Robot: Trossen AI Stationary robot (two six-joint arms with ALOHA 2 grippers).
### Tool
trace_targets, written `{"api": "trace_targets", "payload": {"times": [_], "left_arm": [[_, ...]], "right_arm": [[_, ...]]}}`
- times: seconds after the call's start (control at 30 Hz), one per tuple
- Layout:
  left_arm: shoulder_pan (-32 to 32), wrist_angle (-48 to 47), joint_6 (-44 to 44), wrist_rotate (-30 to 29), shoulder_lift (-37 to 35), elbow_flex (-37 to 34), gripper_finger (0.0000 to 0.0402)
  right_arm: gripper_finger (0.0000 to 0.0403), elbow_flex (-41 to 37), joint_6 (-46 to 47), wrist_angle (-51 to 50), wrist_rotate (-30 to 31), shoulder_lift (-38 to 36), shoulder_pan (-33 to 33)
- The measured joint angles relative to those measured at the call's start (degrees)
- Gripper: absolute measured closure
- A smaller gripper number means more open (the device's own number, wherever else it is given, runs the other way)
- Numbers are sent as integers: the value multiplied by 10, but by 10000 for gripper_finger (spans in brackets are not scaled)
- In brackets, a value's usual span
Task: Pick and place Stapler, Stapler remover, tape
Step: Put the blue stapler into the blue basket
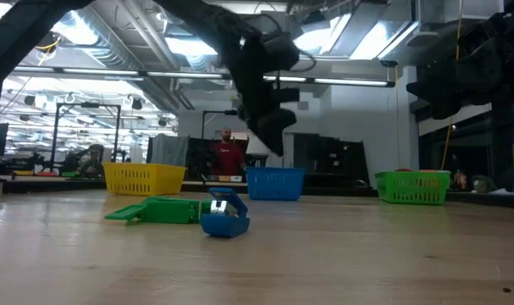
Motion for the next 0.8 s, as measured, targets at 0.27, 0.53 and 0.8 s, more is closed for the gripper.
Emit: {"api": "trace_targets", "payload": {"times": [0.27,0.53,0.8], "left_arm": [[-45,-23,24,-15,-12,61,240],[-114,-61,43,-2,-27,99,242],[-179,-63,39,-7,-44,101,254]], "right_arm": [[192,0,0,0,0,0,0],[192,0,0,0,0,0,0],[192,0,0,0,0,0,0]]}}
